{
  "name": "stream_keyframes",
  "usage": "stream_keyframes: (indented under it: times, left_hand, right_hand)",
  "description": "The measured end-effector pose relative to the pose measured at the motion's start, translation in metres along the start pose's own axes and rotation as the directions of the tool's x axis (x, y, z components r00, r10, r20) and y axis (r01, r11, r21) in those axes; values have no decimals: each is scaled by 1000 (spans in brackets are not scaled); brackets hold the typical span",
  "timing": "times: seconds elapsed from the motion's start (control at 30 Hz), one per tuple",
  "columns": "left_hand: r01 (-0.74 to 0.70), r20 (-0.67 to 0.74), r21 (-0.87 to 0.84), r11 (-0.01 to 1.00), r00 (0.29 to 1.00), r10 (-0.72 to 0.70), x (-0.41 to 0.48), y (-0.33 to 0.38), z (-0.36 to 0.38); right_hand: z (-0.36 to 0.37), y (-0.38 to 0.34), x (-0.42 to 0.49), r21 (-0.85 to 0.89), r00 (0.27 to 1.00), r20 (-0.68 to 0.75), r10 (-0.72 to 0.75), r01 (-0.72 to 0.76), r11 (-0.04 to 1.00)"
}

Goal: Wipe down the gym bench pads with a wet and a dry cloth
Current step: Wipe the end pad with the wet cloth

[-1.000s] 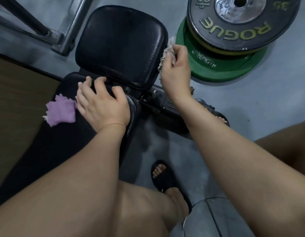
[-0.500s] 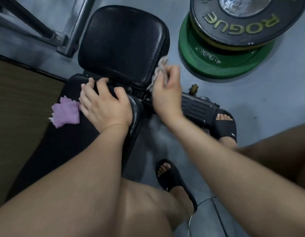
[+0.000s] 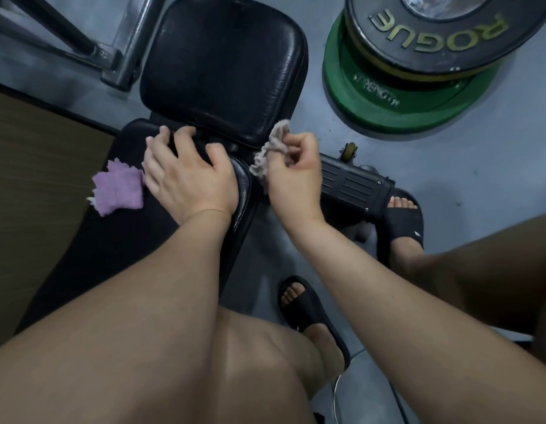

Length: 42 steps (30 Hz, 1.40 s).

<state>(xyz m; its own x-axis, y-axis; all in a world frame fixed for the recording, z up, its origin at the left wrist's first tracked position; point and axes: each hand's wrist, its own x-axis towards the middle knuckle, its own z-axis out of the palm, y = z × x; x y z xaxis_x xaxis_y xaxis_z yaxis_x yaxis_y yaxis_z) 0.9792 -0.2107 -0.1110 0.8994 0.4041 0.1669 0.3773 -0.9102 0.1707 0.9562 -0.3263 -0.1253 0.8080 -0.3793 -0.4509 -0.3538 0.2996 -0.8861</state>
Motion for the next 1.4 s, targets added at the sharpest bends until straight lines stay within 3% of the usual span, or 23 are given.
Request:
stream_keyframes:
  times: [0.17, 0.4, 0.6, 0.77, 1.0, 1.2, 1.4]
  left_hand:
    - [-3, 16, 8, 1000, 1000, 3, 1, 1, -1]
    - [-9, 11, -14, 1000, 1000, 9, 0, 1, -3]
    - [-14, 18, -8, 1000, 1000, 14, 0, 0, -3]
    - [-11, 19, -4, 1000, 1000, 11, 0, -1, -2]
    - [-17, 5, -18, 1000, 1000, 17, -1, -1, -2]
    - [-17, 5, -20, 1000, 1000, 17, 0, -1, -2]
    - [-16, 3, -20, 1000, 1000, 16, 0, -1, -3]
  right_hand:
    - [-6, -15, 21, -80, 985, -73, -157, 151, 985]
    - [-5, -36, 74, -150, 979, -126, -161, 142, 978]
    - [-14, -31, 43, -84, 995, 14, -103, 104, 991]
    - [-26, -36, 45, -157, 969, 32, -244, 246, 957]
    - [-22, -36, 56, -312, 949, -9, -316, 298, 902]
    - [-18, -38, 54, -280, 924, -13, -383, 365, 888]
    - [-14, -35, 55, -371, 903, 73, -424, 419, 829]
